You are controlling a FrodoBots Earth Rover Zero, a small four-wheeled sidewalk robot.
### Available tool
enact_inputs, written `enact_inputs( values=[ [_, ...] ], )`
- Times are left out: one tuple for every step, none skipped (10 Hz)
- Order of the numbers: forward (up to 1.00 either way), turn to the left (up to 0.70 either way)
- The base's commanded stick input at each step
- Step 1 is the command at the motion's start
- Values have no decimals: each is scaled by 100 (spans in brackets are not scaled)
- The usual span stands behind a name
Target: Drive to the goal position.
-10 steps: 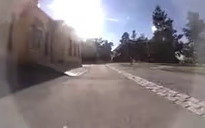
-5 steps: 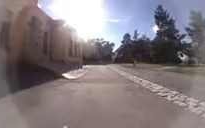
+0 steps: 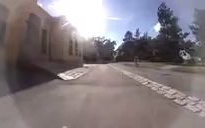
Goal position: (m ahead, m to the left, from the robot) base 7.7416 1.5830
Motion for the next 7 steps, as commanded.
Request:
enact_inputs(
  values=[
    [100,0],
    [100,0],
    [100,0],
    [100,0],
    [100,0],
    [100,0],
    [100,0]
  ],
)
